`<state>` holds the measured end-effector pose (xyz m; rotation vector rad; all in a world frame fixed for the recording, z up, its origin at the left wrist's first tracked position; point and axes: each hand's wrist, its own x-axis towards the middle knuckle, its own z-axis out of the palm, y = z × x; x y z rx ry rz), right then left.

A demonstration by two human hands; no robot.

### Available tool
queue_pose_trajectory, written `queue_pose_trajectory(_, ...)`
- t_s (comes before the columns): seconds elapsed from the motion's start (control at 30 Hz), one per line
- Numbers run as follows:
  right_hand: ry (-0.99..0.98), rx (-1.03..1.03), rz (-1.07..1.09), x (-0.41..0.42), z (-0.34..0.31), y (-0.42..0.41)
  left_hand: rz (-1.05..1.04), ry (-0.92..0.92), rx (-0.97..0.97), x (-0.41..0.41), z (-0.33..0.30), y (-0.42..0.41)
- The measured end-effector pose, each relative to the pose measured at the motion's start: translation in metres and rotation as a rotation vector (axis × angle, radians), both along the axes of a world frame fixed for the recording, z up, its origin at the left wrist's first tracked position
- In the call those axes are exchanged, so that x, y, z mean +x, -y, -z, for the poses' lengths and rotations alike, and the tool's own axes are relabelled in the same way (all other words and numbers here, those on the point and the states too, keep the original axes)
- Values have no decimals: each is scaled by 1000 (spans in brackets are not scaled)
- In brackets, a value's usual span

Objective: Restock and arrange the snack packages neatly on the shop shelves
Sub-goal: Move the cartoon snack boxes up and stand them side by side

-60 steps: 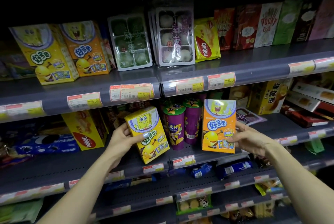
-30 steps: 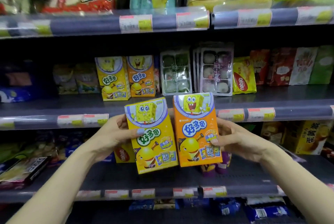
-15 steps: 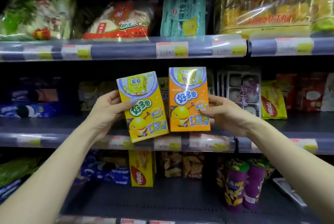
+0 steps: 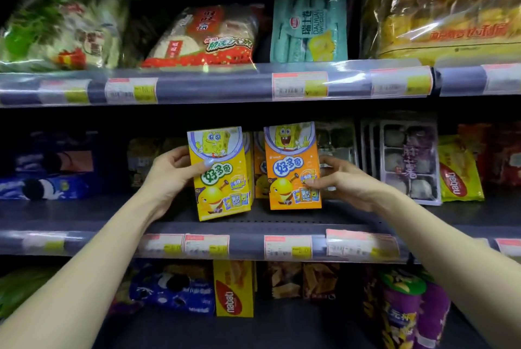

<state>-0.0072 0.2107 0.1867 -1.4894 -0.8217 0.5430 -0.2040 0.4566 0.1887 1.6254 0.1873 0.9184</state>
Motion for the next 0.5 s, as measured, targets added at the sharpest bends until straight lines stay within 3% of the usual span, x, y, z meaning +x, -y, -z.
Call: queue_pose_trajectory(0.5, 115, -94, 96, 9, 12, -26, -150, -30, 126, 18, 18, -15)
